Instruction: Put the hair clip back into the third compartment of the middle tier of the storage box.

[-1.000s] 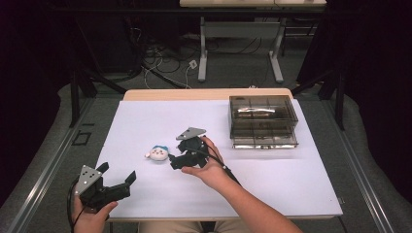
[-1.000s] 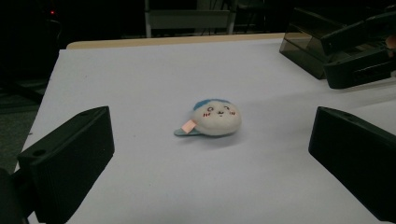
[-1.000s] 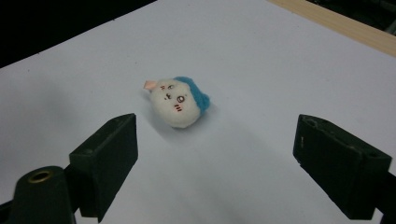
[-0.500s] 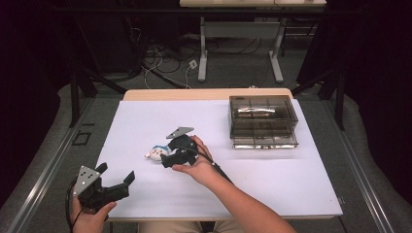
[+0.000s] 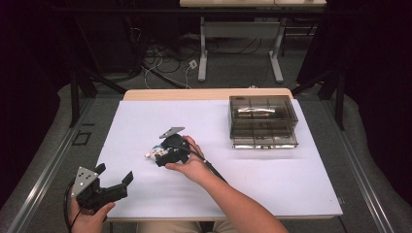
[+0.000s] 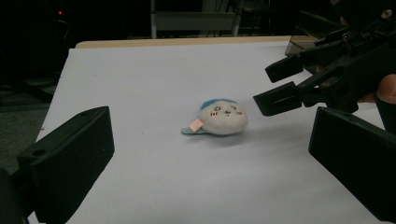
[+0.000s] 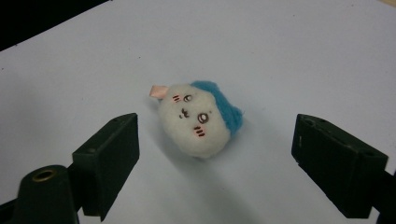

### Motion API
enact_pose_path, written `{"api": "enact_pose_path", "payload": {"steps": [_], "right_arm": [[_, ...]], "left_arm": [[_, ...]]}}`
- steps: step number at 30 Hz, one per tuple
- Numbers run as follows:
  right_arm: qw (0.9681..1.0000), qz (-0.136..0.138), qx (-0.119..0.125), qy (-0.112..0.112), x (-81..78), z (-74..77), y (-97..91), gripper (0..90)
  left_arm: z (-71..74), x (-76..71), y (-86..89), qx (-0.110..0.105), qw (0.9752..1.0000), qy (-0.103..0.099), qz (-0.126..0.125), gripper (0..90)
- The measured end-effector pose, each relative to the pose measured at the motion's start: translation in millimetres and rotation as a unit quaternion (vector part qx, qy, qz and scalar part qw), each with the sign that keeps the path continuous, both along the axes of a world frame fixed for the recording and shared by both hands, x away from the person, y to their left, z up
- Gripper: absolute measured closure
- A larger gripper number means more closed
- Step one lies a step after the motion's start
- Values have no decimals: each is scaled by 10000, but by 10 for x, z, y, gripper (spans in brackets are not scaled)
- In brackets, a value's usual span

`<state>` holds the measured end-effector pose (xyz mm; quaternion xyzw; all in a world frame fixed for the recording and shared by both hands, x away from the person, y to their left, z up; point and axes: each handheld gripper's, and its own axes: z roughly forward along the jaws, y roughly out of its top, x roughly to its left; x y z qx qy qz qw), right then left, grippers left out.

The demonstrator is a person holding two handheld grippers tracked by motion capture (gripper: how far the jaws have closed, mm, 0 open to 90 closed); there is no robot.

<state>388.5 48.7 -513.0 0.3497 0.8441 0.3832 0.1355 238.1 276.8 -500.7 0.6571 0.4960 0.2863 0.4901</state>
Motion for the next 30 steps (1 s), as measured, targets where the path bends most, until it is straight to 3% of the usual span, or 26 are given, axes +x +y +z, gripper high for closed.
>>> {"api": "enact_pose_path", "payload": {"steps": [7, 8, 11, 12, 15, 16, 17, 20, 21, 23, 29, 30], "right_arm": [[10000, -25, -46, 13, 28, -66, 76, 163], [9999, -54, 23, -88, 36, -89, 90, 163], [9999, -78, -37, 58, 44, -96, 108, 163], [9999, -78, 42, -46, 55, -117, 115, 163], [10000, -67, -36, 41, 60, -116, 116, 163], [10000, -22, -71, -1, 73, -120, 118, 163], [9999, -111, 43, -19, 67, -139, 134, 163], [9999, -117, -59, 16, 80, -148, 143, 165], [9999, -102, -19, -72, 91, -164, 151, 165], [9998, -163, -92, 87, 80, -152, 159, 165], [9999, -156, -2, 10, 96, -191, 184, 165], [9999, -107, -75, 55, 104, -188, 177, 165]], "left_arm": [[-5, -20, 9, -10, 10000, 0, -9, 1], [-5, -21, 15, -3, 10000, -5, -3, 1], [-3, -22, 28, -10, 10000, -8, 8, 1], [-3, -21, 31, -19, 10000, -6, 16, 1], [-3, -15, 41, -17, 10000, 6, 23, 1], [-4, -13, 42, -26, 10000, 3, 28, 2], [-5, -12, 44, -23, 10000, 2, 27, 1], [-4, -9, 47, -19, 10000, 3, 26, 1], [-4, -8, 46, -21, 10000, 4, 24, 2], [-5, -5, 41, -29, 10000, 11, 10, 1], [-9, 8, 26, -26, 10000, 33, -17, 1], [-10, 11, 25, -18, 10000, 30, -28, 1]]}}
